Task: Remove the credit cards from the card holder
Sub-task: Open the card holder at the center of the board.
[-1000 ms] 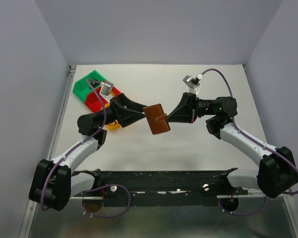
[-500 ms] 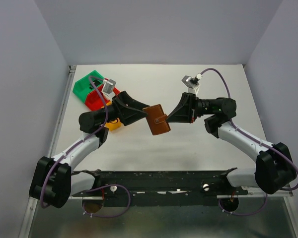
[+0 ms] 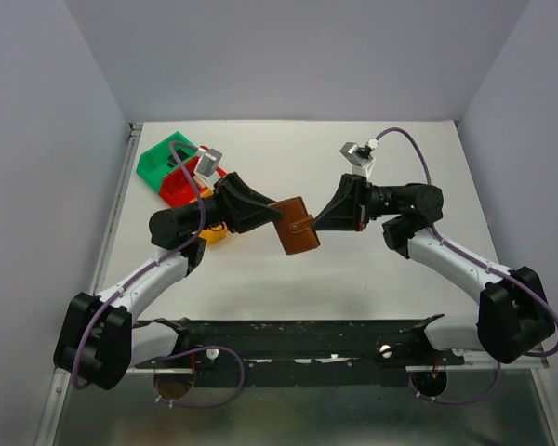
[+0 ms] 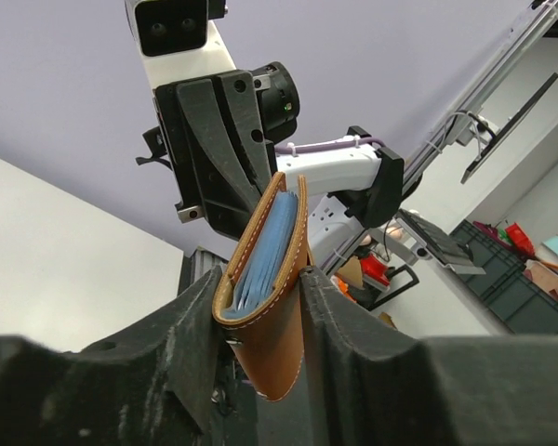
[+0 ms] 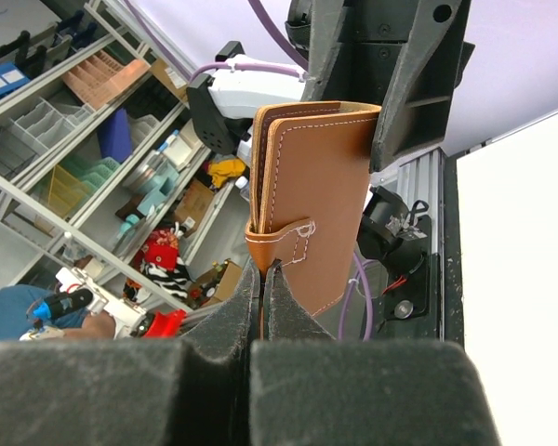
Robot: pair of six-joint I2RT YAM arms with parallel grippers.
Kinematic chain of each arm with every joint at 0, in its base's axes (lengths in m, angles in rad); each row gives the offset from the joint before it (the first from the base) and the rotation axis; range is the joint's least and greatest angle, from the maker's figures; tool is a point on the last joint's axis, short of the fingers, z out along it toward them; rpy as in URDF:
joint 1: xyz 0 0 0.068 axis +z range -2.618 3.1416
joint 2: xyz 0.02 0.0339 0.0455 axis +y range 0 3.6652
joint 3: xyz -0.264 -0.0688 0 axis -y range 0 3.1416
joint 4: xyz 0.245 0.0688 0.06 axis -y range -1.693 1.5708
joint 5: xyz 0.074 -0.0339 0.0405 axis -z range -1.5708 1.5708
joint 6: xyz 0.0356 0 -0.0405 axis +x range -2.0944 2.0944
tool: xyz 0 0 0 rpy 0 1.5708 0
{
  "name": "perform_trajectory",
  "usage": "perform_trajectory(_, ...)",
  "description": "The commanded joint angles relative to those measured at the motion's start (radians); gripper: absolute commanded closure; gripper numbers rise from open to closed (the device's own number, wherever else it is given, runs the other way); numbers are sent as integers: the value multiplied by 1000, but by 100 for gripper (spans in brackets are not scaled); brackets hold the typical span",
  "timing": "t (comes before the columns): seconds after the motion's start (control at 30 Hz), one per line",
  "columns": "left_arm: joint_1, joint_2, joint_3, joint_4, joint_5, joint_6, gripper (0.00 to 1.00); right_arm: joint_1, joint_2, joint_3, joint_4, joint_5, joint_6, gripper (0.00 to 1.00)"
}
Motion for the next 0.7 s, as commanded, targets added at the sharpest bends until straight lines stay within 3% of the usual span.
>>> perform_trajectory(0.0,-7,-4,23,287,31,23,61,0,0,8,44,-24,4,100)
perform_trajectory(0.13,-7,-1,25,287,39,23,73,-2,-5,9,21,-29,-2,99)
perform_trajectory(0.17,-7,1,25,286,42,22,75,-2,-9,11,4,-30,-11,92)
perform_trajectory(0.2,-7,1,25,287,42,19,76,-2,-15,14,-15,-33,-23,74)
perform_trajectory(0.27,-7,2,23,287,45,14,76,-2,-37,17,-80,-37,-68,50)
perform_trajectory(0.37,-7,-2,14,284,47,9,76,-2,-101,32,-277,-35,-206,34)
perform_trajectory(0.43,-7,-5,10,286,48,9,78,-2,-159,64,-508,-18,-365,28)
perform_trajectory(0.5,-7,-5,10,276,51,8,80,-2,-228,144,-897,50,-652,25)
perform_trajectory(0.53,-5,-5,11,260,50,9,81,3,-254,211,-1176,113,-795,24)
perform_trajectory(0.57,-6,-8,17,228,50,20,83,11,-270,267,-1348,200,-920,24)
perform_trajectory(0.67,-7,-34,40,15,44,115,91,23,-293,403,-1671,481,-1089,24)
